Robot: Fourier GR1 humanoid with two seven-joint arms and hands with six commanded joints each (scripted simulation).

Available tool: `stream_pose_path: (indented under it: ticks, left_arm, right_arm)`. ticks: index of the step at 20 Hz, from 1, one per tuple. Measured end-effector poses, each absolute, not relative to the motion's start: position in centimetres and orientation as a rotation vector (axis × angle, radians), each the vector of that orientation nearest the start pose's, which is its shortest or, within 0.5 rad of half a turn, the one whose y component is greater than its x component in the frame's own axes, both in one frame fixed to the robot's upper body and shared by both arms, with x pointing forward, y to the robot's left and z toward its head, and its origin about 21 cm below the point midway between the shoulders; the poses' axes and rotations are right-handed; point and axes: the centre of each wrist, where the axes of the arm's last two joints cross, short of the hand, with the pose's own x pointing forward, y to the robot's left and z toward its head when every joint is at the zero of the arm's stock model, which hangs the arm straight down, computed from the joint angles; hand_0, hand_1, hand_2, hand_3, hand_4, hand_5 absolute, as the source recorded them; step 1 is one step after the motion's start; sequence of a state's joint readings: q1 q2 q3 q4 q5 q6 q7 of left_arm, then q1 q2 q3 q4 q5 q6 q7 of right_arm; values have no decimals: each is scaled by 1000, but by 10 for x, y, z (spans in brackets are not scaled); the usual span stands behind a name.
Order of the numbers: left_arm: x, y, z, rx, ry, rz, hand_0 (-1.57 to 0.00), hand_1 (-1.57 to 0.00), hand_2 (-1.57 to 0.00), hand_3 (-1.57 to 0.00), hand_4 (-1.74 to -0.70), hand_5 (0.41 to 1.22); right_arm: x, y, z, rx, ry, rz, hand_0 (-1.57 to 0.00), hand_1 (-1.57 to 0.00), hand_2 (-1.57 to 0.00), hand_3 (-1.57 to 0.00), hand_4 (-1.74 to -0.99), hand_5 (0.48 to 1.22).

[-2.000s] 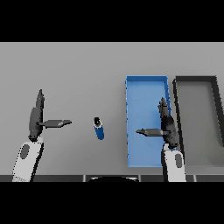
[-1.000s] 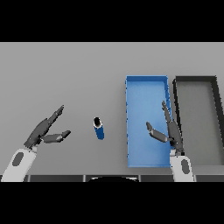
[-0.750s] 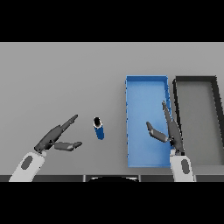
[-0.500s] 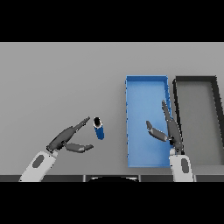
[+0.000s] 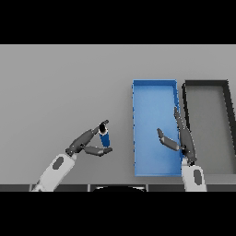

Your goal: Pick up the blue pipe and place it into the blue bin.

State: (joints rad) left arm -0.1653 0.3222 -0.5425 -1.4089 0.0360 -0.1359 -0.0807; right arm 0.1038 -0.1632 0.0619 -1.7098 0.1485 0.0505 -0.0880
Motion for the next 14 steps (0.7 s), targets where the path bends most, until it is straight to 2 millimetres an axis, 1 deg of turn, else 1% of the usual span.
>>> stream_pose_path:
  ticks: [2, 3, 5, 6, 7, 8, 9, 10, 11, 12, 13, 14]
  left_arm:
    - [255, 175, -22, -261, -1437, -828, 1, 1, 1, 1, -1051, 418]
    - [257, 172, -22, -253, -1431, -823, 1, 1, 1, 1, -1062, 420]
    - [256, 165, -32, -300, -1419, -806, 1, 1, 1, 1, -1090, 441]
    - [259, 157, -29, -320, -1438, -798, 1, 1, 1, 1, -1107, 463]
    - [258, 157, -31, -333, -1460, -786, 1, 0, -54, -40, -1140, 502]
    - [258, 150, -31, -358, -1465, -765, 1, -41, -151, -121, -1186, 550]
    - [258, 147, -34, -377, -1463, -729, -10, -156, -308, -276, -1243, 613]
    - [259, 144, -35, -397, -1456, -702, -125, -319, -485, -535, -1281, 735]
    - [257, 145, -37, -427, -1471, -669, -359, -547, -689, -742, -1369, 832]
    - [256, 144, -40, -434, -1470, -651, -602, -752, -865, -908, -1439, 910]
    - [257, 141, -38, -435, -1477, -644, -796, -915, -1006, -1030, -1497, 972]
    - [257, 142, -38, -450, -1481, -652, -951, -1047, -1119, -1119, -1544, 1022]
  right_arm:
    - [218, -256, 16, -158, -1683, 318, 1, 1, 1, 1, -1221, 645]
    - [219, -255, 16, -166, -1675, 320, 1, 1, 1, 1, -1214, 645]
    - [220, -259, 13, -186, -1669, 326, 1, 1, 1, 1, -1205, 649]
    - [221, -258, 11, -190, -1664, 335, 1, 1, 1, 1, -1207, 650]
    - [218, -256, 10, -175, -1672, 332, 1, 1, 1, 1, -1210, 653]
    - [218, -257, 14, -179, -1690, 331, 1, 1, 1, 1, -1213, 655]
    - [218, -259, 12, -187, -1675, 331, 1, 1, 1, 1, -1217, 655]
    - [218, -260, 12, -174, -1680, 326, 1, 1, 1, 1, -1220, 656]
    - [217, -260, 12, -173, -1689, 329, 1, 1, 1, 1, -1220, 656]
    - [217, -259, 12, -171, -1683, 327, 1, 1, 1, 1, -1219, 657]
    - [220, -256, 13, -174, -1681, 330, 1, 1, 1, 1, -1224, 658]
    - [219, -255, 11, -165, -1682, 325, 1, 1, 1, 1, -1227, 660]
